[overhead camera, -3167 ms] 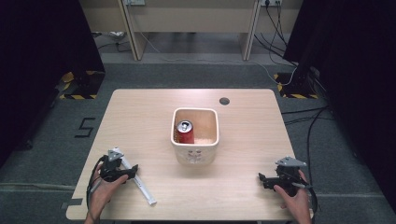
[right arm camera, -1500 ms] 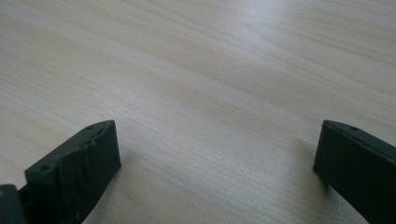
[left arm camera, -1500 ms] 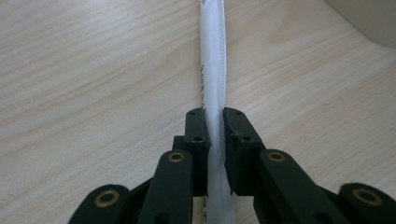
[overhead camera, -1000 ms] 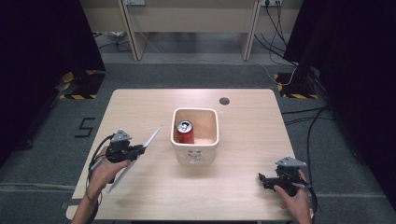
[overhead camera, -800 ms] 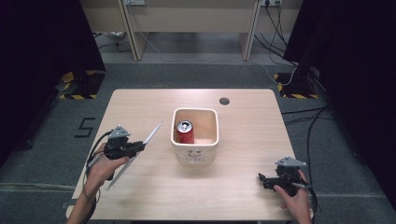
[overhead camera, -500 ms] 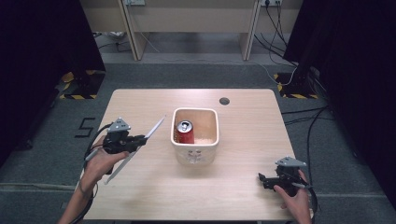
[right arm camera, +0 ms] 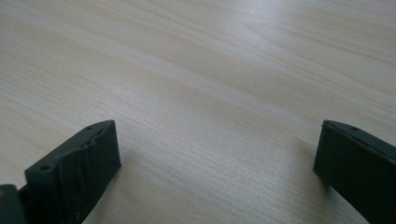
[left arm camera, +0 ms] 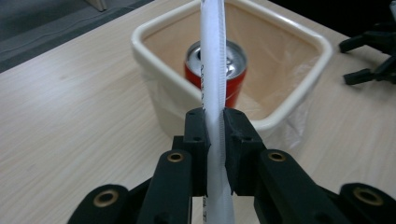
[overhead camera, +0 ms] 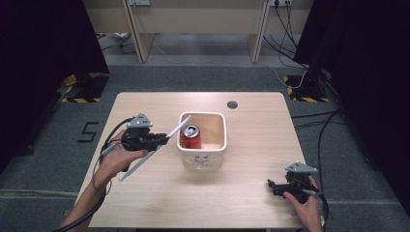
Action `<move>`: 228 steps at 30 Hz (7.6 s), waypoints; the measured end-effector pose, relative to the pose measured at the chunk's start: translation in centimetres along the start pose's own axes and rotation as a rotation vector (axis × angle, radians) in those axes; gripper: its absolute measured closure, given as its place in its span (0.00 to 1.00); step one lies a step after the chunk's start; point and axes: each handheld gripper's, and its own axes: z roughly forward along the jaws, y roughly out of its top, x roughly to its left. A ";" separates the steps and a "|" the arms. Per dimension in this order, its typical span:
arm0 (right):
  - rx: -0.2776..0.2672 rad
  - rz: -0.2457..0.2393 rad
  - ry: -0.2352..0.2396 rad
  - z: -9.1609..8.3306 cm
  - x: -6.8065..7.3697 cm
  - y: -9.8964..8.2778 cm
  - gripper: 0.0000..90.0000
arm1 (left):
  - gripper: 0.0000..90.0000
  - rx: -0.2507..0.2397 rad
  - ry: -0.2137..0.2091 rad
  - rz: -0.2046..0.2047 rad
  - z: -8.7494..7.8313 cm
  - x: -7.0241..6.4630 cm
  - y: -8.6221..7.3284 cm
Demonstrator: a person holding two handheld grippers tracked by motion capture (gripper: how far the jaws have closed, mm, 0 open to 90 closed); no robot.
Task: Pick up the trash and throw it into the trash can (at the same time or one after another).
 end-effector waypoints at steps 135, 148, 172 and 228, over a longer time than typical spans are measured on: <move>0.000 -0.015 0.013 0.0 0.1 0.0 0.00 | 0.85 -0.134 -0.105 -0.039 14.5 -3.6 12.1; 0.000 -0.017 0.013 0.0 0.1 0.0 0.00 | 0.84 -0.143 -0.109 -0.050 16.0 -3.8 12.8; 0.000 -0.013 0.015 0.0 0.1 0.0 0.00 | 0.56 -0.095 -0.075 -0.056 12.8 -3.2 11.1; -0.001 -0.017 0.011 0.0 0.1 0.0 0.01 | 0.31 -0.137 -0.062 -0.124 4.7 -2.8 1.9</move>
